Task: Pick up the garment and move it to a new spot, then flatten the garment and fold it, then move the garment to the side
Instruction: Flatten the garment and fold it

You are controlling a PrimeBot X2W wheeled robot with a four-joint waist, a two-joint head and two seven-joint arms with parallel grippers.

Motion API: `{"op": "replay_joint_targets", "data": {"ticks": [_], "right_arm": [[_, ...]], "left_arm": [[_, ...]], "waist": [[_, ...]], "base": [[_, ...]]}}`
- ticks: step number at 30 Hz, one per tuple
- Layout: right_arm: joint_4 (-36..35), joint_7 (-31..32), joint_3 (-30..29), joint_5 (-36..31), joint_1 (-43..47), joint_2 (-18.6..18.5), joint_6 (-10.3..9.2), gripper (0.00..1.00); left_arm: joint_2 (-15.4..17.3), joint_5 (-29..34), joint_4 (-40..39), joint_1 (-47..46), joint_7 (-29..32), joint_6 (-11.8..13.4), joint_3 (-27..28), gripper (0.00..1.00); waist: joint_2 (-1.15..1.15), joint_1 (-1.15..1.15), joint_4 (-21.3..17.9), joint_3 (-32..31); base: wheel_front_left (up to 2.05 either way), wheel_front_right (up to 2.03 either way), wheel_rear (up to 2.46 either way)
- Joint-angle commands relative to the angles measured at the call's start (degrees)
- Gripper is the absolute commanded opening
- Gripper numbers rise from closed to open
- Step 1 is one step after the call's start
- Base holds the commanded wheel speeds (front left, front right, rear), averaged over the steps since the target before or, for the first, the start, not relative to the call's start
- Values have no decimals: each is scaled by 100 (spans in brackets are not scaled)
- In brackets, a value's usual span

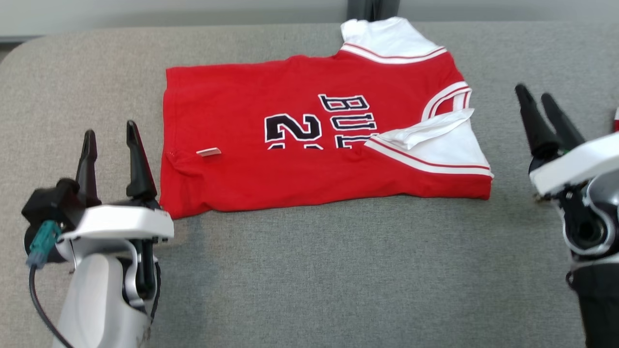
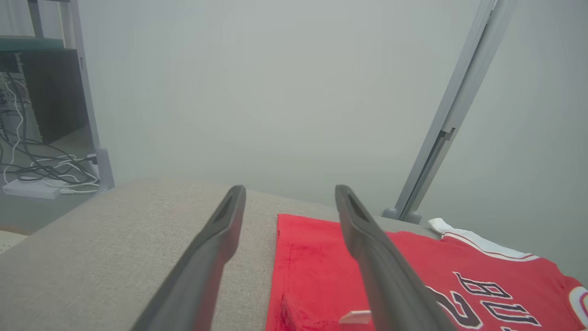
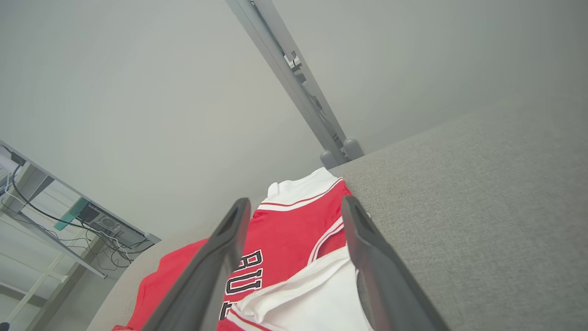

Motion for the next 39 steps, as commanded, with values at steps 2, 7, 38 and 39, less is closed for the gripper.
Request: {"op": "replay_joint_targets", "data": {"ticks": [2, 7, 38, 39], "right_arm": [[-244, -46, -19, -84, 440, 99, 4, 100], [-419, 39, -255, -45, 1042, 419, 4, 100], [1818, 660, 26, 1201, 479, 804, 3, 100], [1866, 638, 41, 1217, 422, 805, 3, 100]], "left_arm": [[19, -150, -265, 365, -12, -28, -17, 100], [18, -782, -366, 900, -12, -19, -109, 100], [-7, -5360, 1822, 68, 513, -169, -1528, 100], [-12, -5400, 1871, 16, 519, -182, -1550, 100]], "waist": [[0, 0, -89, -217], [0, 0, -163, -396], [0, 0, -120, -9], [0, 0, -117, 19]], "base": [[0, 0, 0], [0, 0, 0], [0, 0, 0], [0, 0, 0]]}}
